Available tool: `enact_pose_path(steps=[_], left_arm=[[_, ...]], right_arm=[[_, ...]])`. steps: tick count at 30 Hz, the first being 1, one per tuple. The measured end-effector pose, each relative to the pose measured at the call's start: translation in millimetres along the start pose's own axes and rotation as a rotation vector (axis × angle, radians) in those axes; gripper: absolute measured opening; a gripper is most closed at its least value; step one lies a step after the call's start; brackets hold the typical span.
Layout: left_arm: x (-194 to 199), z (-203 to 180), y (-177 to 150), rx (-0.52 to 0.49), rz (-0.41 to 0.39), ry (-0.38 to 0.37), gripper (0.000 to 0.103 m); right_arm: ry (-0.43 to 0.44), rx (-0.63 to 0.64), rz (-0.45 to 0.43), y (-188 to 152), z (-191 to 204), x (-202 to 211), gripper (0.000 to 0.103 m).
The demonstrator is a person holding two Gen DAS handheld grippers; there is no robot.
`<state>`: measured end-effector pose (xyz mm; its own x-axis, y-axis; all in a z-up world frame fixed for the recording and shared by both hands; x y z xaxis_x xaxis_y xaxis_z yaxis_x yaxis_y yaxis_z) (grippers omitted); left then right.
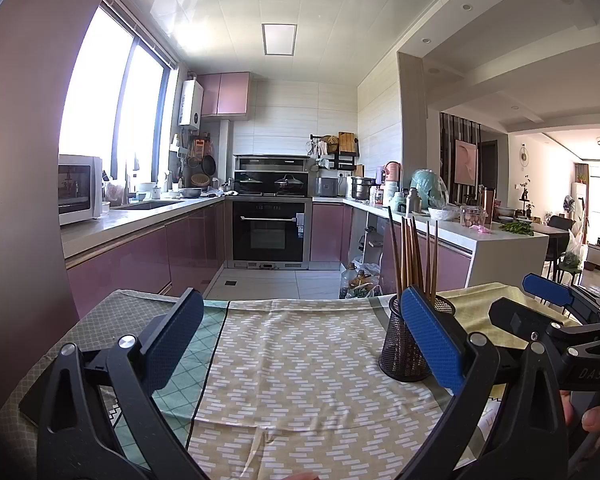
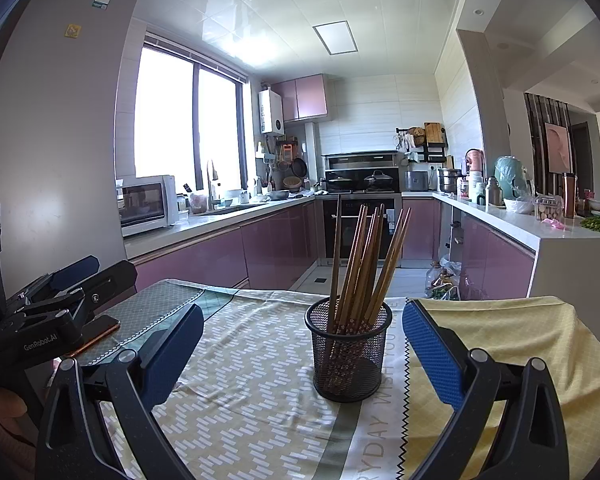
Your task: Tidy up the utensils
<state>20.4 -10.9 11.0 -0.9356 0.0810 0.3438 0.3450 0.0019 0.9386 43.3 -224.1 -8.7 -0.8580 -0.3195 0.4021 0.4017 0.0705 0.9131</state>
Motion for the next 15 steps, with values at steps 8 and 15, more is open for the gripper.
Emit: enact_pose_path(steps=[8, 15], left_arm=[[-0.1, 0.2, 0.1, 0.000, 0.001, 0.000, 0.097], [0.2, -0.1, -0.4, 0.000, 0.002, 0.000, 0.097]], right_arm=[[0.001, 0.000, 0.001, -0.3, 0.4, 0.3, 0.096], [0.004, -0.001, 0.001, -0.1, 0.4, 0.2, 0.096]])
Point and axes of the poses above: each gripper's, at about its wrist camera, not at the fingertips, and x roughly against the way its jaws point, z to its left, y to its top, the point moved 1 cm from there along -x, roughly the way its jaws point, and after that the axes turned 12 degrees about z, right-handed, at the moved point
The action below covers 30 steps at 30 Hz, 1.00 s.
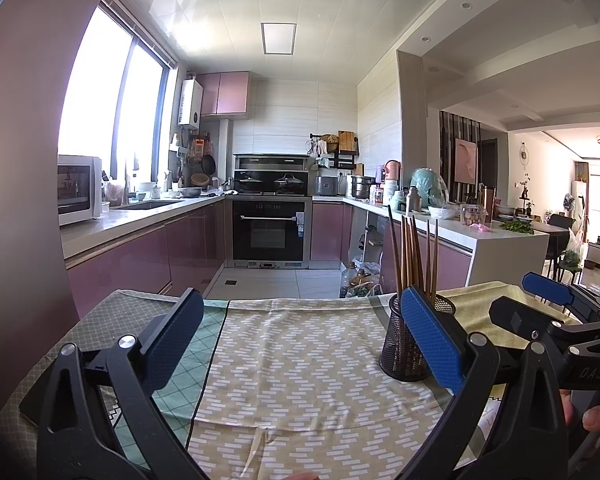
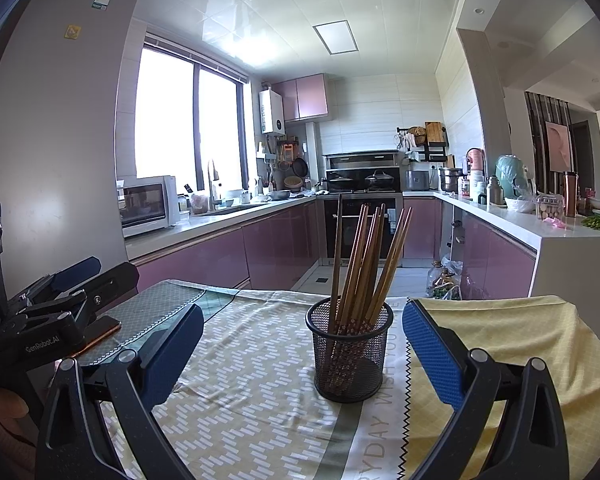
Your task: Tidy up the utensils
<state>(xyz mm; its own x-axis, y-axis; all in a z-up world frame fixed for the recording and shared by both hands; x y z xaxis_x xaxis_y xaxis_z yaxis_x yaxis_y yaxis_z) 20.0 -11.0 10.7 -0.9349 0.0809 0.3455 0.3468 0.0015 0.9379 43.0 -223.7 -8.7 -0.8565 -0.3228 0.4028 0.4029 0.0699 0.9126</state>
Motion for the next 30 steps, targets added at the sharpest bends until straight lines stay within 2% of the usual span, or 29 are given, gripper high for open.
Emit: enact_pose_path(steps=[30], left_arm=[[0.2, -0.1, 0.6, 0.001, 0.000, -0.001, 0.097]], right_arm=[[0.002, -0.006, -0.002, 1.0, 1.8, 0.3, 0.096]])
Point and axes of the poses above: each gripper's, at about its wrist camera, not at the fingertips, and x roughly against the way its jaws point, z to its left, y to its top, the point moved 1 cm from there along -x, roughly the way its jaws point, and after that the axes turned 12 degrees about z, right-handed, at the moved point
